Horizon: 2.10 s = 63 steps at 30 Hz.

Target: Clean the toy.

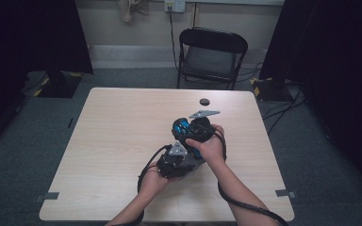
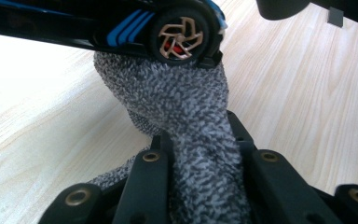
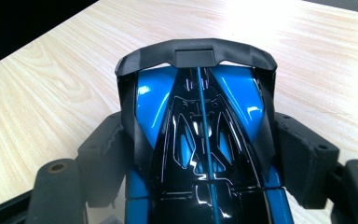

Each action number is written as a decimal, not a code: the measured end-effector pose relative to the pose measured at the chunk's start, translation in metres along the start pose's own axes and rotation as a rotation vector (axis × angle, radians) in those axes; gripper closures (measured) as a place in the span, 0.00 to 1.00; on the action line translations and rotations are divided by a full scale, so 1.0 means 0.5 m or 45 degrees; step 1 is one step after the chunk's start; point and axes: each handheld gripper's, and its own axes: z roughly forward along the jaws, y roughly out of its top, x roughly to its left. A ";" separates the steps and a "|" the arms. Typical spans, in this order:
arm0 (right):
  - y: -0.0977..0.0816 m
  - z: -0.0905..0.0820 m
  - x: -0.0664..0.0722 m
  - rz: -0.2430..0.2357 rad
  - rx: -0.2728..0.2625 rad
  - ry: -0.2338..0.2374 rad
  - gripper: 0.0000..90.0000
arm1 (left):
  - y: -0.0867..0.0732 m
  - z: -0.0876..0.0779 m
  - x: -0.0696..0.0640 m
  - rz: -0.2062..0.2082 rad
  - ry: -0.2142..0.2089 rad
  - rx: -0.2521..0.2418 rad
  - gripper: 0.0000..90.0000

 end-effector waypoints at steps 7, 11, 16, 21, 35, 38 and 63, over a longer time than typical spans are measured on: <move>0.002 0.001 -0.006 0.027 -0.008 -0.010 0.29 | -0.008 0.003 -0.020 0.032 -0.026 0.000 0.83; 0.007 -0.003 -0.008 0.037 -0.022 -0.019 0.29 | -0.015 0.009 -0.033 0.045 -0.066 0.004 0.83; 0.011 -0.017 -0.013 0.027 -0.038 -0.015 0.29 | -0.025 -0.017 -0.003 -0.027 -0.020 -0.033 0.83; 0.009 -0.034 -0.012 0.007 -0.045 0.003 0.29 | -0.025 -0.062 0.060 -0.124 0.075 -0.105 0.83; -0.019 -0.042 0.007 -0.020 -0.041 0.055 0.29 | -0.002 -0.120 0.164 -0.293 0.259 -0.225 0.83; -0.024 -0.041 0.009 -0.017 -0.036 0.060 0.29 | 0.002 -0.118 0.169 -0.302 0.268 -0.225 0.83; -0.013 -0.018 0.011 0.005 -0.029 0.027 0.29 | -0.022 -0.051 0.079 -0.237 0.059 -0.174 0.83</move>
